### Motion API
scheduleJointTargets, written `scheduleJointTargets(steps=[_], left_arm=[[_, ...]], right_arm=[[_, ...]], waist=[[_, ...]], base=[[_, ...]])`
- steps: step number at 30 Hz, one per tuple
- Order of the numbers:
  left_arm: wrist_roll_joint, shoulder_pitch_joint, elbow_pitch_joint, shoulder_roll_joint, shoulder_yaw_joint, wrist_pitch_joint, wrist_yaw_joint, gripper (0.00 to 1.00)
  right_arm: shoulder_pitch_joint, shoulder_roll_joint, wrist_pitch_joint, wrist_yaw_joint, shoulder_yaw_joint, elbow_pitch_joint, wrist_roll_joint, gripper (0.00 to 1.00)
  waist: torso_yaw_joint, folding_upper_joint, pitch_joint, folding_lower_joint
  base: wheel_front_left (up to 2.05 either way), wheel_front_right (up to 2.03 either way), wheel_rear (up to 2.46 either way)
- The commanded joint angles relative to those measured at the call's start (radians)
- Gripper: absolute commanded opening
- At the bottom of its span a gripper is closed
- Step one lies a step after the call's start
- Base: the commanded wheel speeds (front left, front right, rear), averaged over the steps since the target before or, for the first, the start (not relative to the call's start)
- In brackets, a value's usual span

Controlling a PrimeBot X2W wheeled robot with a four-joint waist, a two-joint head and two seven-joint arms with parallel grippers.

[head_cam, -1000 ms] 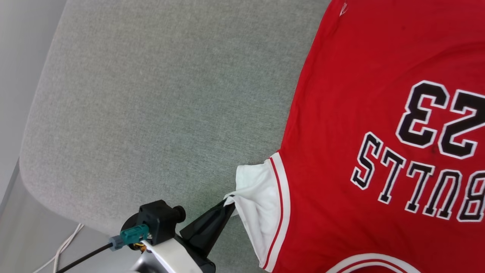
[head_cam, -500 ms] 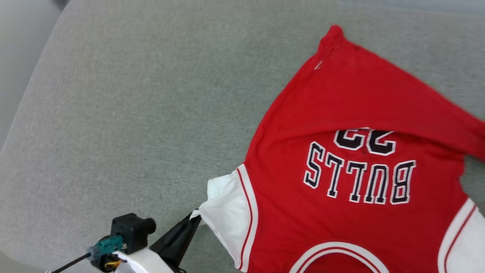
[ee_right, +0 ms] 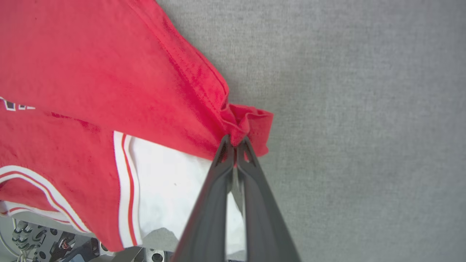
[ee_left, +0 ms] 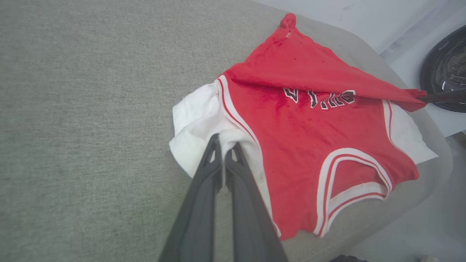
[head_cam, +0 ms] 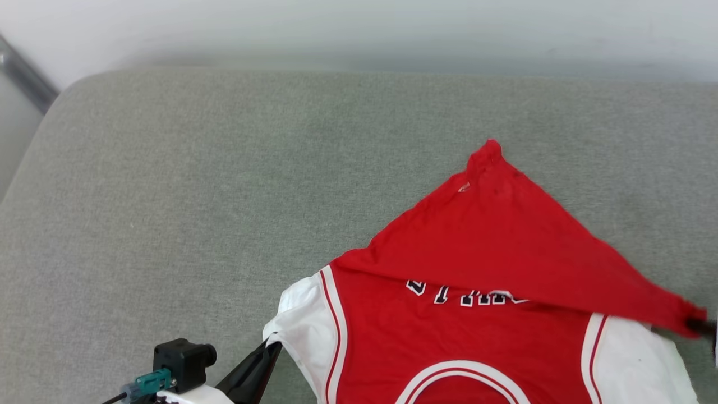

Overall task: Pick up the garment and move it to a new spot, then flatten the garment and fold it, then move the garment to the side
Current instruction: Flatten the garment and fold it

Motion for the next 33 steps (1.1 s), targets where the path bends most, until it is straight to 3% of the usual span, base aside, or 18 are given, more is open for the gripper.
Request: scheduleJointTargets(steps=[1, 6, 13, 14, 15, 19, 26, 33], left_arm=[[-0.004, 0.015, 0.004, -0.001, 0.004, -0.008, -0.002, 0.00], [-0.018, 0.026, 0.030, -0.027, 0.008, -0.032, 0.000, 0.00], [-0.028, 0.028, 0.050, -0.051, 0.019, -0.052, 0.003, 0.00], [-0.027, 0.026, 0.052, -0.053, 0.020, -0.054, 0.004, 0.00], [-0.027, 0.025, 0.055, -0.055, 0.022, -0.057, 0.006, 0.00], [-0.025, 0.026, 0.061, -0.055, 0.024, -0.061, 0.006, 0.00], [-0.019, 0.027, 0.055, -0.049, 0.026, -0.063, 0.009, 0.00], [0.000, -0.007, 0.017, -0.049, 0.019, -0.055, 0.014, 0.00]], right_arm=[[0.026, 0.010, -0.007, 0.000, -0.002, -0.009, 0.002, 0.00], [0.187, 0.077, -0.052, 0.000, -0.047, -0.064, -0.003, 0.00], [0.267, 0.123, -0.104, 0.000, -0.058, -0.060, 0.001, 0.00], [0.265, 0.126, -0.125, 0.000, -0.063, -0.062, -0.006, 0.41], [0.261, 0.131, -0.142, 0.000, -0.065, -0.060, -0.011, 1.00], [0.239, 0.134, -0.168, 0.000, -0.048, -0.066, 0.016, 1.00], [0.180, 0.081, -0.166, 0.000, -0.011, -0.149, 0.044, 1.00], [0.039, 0.065, -0.071, 0.000, 0.061, -0.258, 0.052, 1.00]], waist=[[-0.015, 0.0000, -0.019, 0.0002], [-0.027, 0.0000, -0.051, 0.0002], [-0.034, 0.0000, -0.070, 0.0002], [-0.035, 0.0000, -0.072, 0.0002], [-0.036, 0.0000, -0.074, 0.0002], [-0.037, 0.0000, -0.079, 0.0002], [-0.025, 0.0000, -0.077, 0.0002], [0.014, 0.0000, -0.023, 0.0002]], base=[[0.00, 0.00, 0.00], [0.00, 0.00, 0.00], [0.00, 0.00, 0.00], [0.00, 0.00, 0.00], [0.00, 0.00, 0.00], [0.00, 0.00, 0.00], [0.00, 0.00, 0.00], [0.00, 0.00, 0.00]])
